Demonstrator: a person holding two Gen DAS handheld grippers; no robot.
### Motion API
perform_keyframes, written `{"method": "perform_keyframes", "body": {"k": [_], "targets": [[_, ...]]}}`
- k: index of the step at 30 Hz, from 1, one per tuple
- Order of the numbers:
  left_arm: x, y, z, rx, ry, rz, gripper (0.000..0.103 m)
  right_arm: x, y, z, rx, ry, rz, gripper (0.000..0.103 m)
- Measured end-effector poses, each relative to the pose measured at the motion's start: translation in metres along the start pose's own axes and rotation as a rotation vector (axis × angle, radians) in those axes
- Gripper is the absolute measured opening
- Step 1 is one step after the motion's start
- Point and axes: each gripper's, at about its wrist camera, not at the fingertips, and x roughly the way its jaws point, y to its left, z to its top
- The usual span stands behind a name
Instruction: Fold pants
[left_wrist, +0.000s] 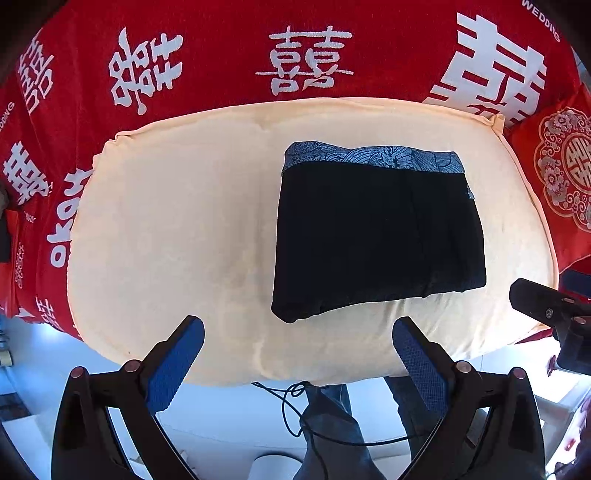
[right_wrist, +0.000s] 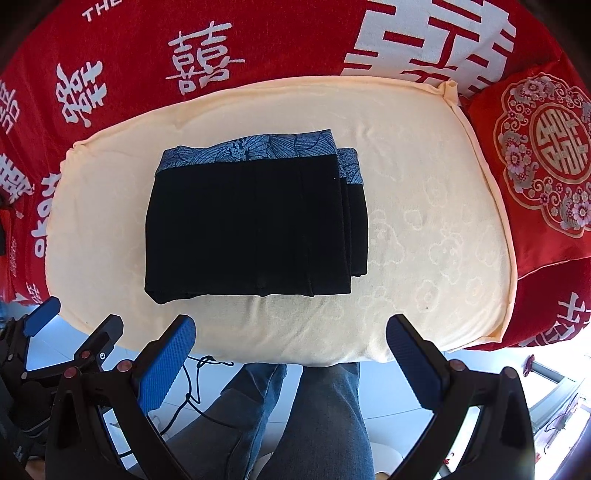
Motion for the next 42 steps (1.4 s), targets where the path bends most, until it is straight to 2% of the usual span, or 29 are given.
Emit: {"method": "perform_keyframes", "body": {"k": [42], "targets": [[-0.001,-0.009,0.003,0.009,0.002,-0.001,0.102,0.002,0.000,0.004,-0.024,-0.005,-0.008,0.103]]}}
